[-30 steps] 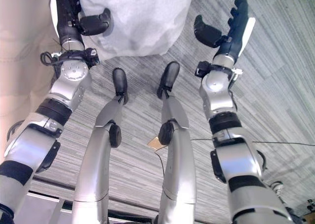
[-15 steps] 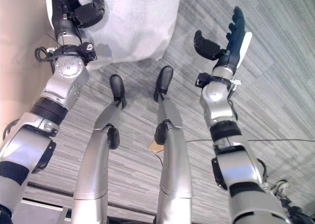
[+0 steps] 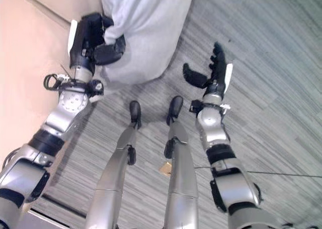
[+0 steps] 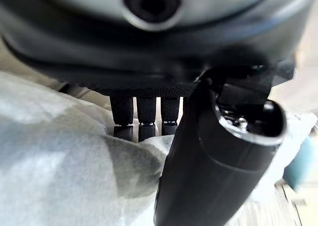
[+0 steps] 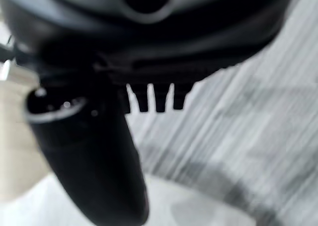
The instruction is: Pick up all the scattered cushions and arrange them neatly on the sofa.
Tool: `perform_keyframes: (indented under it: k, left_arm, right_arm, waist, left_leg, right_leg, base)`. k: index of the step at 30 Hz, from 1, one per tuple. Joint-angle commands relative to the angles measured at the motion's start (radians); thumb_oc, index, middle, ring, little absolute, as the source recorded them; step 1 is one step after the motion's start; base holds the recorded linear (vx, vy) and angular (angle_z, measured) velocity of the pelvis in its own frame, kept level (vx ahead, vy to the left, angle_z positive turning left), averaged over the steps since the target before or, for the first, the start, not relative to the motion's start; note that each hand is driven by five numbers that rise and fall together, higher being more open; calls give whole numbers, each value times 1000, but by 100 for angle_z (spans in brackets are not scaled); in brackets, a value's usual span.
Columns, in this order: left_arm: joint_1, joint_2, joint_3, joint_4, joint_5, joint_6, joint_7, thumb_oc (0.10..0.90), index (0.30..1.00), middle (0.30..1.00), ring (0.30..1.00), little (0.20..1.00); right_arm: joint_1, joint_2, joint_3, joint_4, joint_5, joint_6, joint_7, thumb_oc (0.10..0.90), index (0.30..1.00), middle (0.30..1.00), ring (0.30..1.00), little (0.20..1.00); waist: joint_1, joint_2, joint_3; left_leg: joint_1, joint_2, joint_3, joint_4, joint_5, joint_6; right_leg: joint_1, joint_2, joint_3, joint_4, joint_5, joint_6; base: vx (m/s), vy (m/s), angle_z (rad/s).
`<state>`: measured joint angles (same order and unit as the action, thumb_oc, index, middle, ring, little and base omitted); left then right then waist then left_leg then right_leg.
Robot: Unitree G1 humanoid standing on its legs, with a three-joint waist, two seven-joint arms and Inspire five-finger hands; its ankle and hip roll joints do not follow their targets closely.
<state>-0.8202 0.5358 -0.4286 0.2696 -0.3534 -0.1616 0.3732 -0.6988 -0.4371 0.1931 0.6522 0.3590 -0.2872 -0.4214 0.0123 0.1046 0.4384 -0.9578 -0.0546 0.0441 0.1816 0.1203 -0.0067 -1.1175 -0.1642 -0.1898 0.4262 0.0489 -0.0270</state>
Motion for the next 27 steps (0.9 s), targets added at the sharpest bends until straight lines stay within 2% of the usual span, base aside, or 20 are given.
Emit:
perform_keyframes:
  k: [1,2,3,6,7,9,10,14,15,19,20,22,27]
  left_arm:
    - [58,-63,65,-208,25,-189,-71,400,300,300,300,300]
    - [82,-63,73,-226,20,-191,-81,400,300,300,300,300]
    - [116,-63,84,-244,11,-194,-94,400,300,300,300,300]
    - [208,-59,102,-289,12,-203,-131,400,300,300,300,300]
    - [264,-48,121,-319,10,-210,-144,400,300,300,300,300]
    - [317,-31,145,-348,3,-219,-158,400,300,300,300,300]
    - [365,-10,174,-375,-2,-222,-174,400,300,300,300,300]
    - [428,42,236,-420,-27,-230,-216,400,300,300,300,300]
    - [443,61,260,-435,-46,-230,-248,400,300,300,300,300]
    - [470,118,308,-452,-63,-222,-306,400,300,300,300,300]
    - [470,118,308,-452,-63,-222,-306,400,300,300,300,300]
    - [507,161,358,-481,-97,-210,-370,400,300,300,300,300]
    - [527,217,400,-517,-127,-205,-410,400,300,300,300,300]
  right_arm:
    - [120,10,8,-55,-20,-63,51,800,900,900,900,900]
    - [138,17,7,-57,-16,-64,59,800,900,900,900,900]
    - [165,27,6,-66,-18,-64,69,800,900,900,900,900]
    - [243,48,-1,-86,-20,-64,98,800,900,900,900,900]
    - [293,59,-15,-114,-22,-65,109,800,900,900,900,900]
    - [347,67,-40,-145,-18,-71,118,800,900,900,900,900]
    - [397,74,-60,-176,0,-75,141,800,900,900,900,900]
    - [495,72,-94,-254,50,-81,210,800,900,900,900,900]
    - [529,62,-106,-279,80,-75,251,800,900,900,900,900]
    - [583,49,-122,-301,124,-58,323,800,900,900,900,900]
    - [583,49,-122,-301,124,-58,323,800,900,900,900,900]
    - [629,52,-144,-270,194,-27,394,800,900,900,900,900]
    - [638,48,-153,-220,220,-10,424,800,900,900,900,900]
  waist:
    - [13,84,-152]
    - [14,86,-158]
    - [18,89,-160]
    - [18,91,-185]
    - [17,93,-201]
    - [16,91,-223]
    - [16,90,-241]
    - [9,79,-288]
    - [10,71,-312]
    - [15,54,-367]
    - [15,54,-367]
    - [26,35,-427]
    - [43,23,-459]
  left_leg:
    - [86,23,-78,-39,-56,-69]
    - [118,26,-79,-54,-53,-70]
    - [145,28,-79,-73,-21,-69]
    - [266,32,-81,-132,-4,-78]
    - [356,38,-78,-178,6,-85]
    - [444,40,-79,-220,13,-90]
    - [517,43,-78,-251,14,-94]
    - [620,52,-74,-268,6,-101]
    - [659,49,-73,-269,-3,-107]
    - [725,47,-71,-269,-17,-112]
    - [725,47,-71,-269,-17,-112]
    - [787,42,-73,-269,-28,-116]
    - [837,39,-80,-269,-44,-116]
  right_leg:
    - [149,-10,-7,7,-117,133]
    - [179,-7,-13,-6,-116,132]
    - [206,-4,-28,-33,-82,123]
    - [334,5,-51,-104,-72,122]
    - [424,13,-69,-153,-68,123]
    - [514,24,-87,-194,-65,123]
    - [597,32,-101,-234,-65,122]
    - [745,44,-120,-311,-58,121]
    - [813,51,-129,-354,-61,124]
    - [922,58,-145,-422,-52,130]
    - [922,58,-145,-422,-52,130]
    - [1015,65,-165,-469,-48,132]
    - [1080,68,-175,-498,-48,136]
  base:
    - [14,-18,4]
    - [-65,-20,6]
    - [-79,-18,-2]
    - [-12,-6,2]
    - [64,-18,10]
    - [95,-21,2]
    - [123,-15,-4]
    - [120,-21,5]
    - [143,-36,17]
    - [125,-37,18]
    - [102,-30,15]
    - [199,-54,15]
    - [105,-32,10]
